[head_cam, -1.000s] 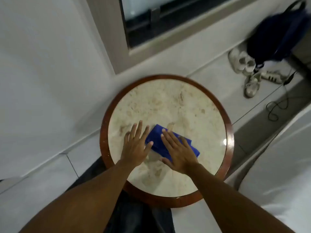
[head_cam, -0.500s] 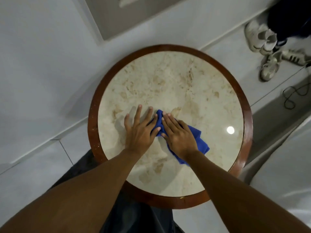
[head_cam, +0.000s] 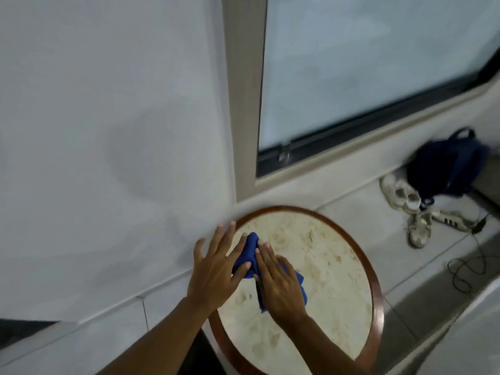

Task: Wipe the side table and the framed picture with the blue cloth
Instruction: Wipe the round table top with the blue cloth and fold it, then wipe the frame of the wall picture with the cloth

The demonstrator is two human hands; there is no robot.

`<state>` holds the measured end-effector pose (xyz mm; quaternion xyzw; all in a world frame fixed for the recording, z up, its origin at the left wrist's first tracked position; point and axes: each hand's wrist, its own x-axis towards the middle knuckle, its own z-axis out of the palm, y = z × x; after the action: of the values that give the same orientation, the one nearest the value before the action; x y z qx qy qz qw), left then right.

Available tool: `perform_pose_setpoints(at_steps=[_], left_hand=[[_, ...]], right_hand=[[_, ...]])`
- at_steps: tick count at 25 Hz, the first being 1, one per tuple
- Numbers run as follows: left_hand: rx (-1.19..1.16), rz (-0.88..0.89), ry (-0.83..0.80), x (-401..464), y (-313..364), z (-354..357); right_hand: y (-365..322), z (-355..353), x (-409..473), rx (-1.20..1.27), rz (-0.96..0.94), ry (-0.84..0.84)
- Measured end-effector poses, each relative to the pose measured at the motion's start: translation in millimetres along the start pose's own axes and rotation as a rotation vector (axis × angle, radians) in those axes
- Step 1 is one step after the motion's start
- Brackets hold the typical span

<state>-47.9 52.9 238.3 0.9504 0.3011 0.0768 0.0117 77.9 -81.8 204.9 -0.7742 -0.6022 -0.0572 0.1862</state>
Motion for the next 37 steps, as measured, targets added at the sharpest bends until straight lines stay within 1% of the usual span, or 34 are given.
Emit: perform_pose_setpoints(at_steps=[2,4,6,8,11,14,15,17,19,20,23,26,28,30,33,37], left_hand=[[-0.009,-0.025,0.115,12,-17,-79],[0.019,-0.014,0.215,21,-35,-156],[0.062,-0.008,0.357,30,-58,-228],[0.126,0.0,0.499,36,-91,-301],[0.247,0.038,0.702,44,-149,-406],[0.382,-0.028,0.889,44,-208,-502],[0.403,-0.08,0.928,45,-225,-530],[0.423,-0.176,0.947,49,-255,-573],[0.464,-0.22,0.925,55,-278,-600],[0.497,-0.225,0.913,58,-289,-611],[0.561,-0.204,0.893,70,-314,-622],[0.588,-0.159,0.94,81,-330,-612],[0.601,-0.151,0.978,86,-335,-611],[0.608,-0.13,1.012,87,-337,-609],[0.622,-0.119,1.03,86,-335,-609],[0.64,-0.13,1.037,86,-334,-608]], right_hand=[[-35,-55,42,0.086,0.006,0.095],[-74,-107,90,0.166,0.013,0.207],[-113,-153,140,0.228,-0.006,0.342],[-156,-197,192,0.307,-0.042,0.487],[-219,-256,260,0.475,-0.082,0.662],[-279,-310,323,0.453,-0.174,0.828],[-297,-327,344,0.428,-0.186,0.866],[-323,-355,384,0.382,-0.166,0.911],[-336,-370,415,0.312,-0.152,0.894],[-340,-373,427,0.25,-0.179,0.863],[-337,-354,451,0.132,-0.194,0.817],[-332,-332,459,0.09,-0.174,0.797],[-334,-333,465,0.073,-0.147,0.799],[-336,-339,468,0.081,-0.159,0.807],[-344,-367,477,0.158,-0.208,0.862],[-369,-453,514,0.257,-0.263,0.966]])
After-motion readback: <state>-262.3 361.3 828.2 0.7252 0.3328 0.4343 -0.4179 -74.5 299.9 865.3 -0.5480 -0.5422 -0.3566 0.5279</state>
